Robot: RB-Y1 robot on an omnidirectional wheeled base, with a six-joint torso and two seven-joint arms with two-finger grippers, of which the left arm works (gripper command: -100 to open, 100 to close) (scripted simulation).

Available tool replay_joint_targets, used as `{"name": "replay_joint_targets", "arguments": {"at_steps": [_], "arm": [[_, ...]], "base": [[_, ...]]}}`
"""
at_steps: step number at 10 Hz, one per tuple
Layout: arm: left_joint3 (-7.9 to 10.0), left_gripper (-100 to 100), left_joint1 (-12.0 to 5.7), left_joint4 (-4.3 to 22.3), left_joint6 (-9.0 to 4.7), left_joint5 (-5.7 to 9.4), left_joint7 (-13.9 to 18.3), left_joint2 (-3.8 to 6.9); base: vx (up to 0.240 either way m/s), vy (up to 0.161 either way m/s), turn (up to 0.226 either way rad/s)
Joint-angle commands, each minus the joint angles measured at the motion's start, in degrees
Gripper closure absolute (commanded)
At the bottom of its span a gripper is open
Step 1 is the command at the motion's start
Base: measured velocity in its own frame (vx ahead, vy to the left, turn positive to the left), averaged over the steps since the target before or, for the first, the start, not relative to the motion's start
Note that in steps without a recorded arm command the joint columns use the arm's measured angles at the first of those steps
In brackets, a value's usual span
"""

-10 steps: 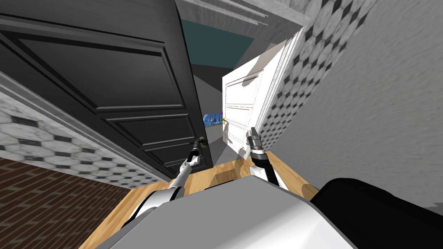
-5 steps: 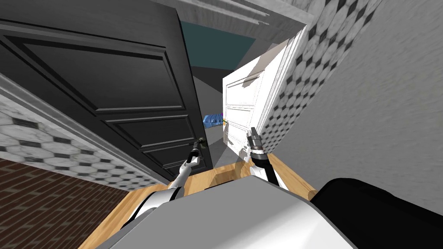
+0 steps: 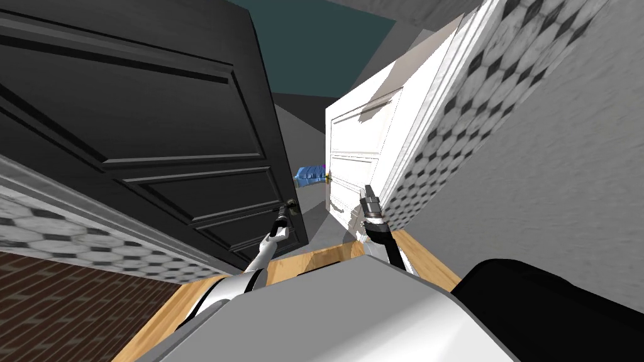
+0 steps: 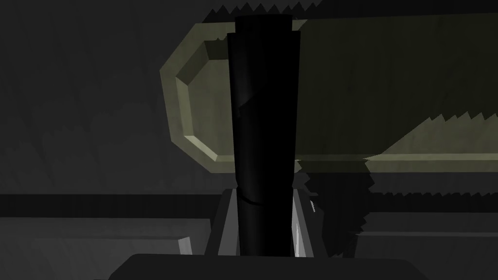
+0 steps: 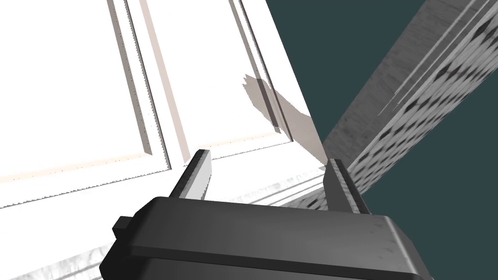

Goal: Push the door open

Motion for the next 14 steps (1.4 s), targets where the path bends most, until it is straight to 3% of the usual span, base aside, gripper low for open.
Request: {"name": "replay_joint_targets", "arguments": {"at_steps": [1,11,13,14], "arm": [[0.60,100,0.63,-1.6,0.45,0.12,-0.4,0.32],[7.75,100,0.53,-0.1,-0.26,2.29,-4.4,1.67],[7.75,100,0.53,-0.1,-0.26,2.29,-4.4,1.67],[9.07,100,0.52,0.2,-0.39,2.69,-5.1,1.92]], "base": [[0.153,-0.047,0.045],[0.179,-0.092,0.091],[0.085,-0.033,0.020],[0.117,-0.046,0.059]]}}
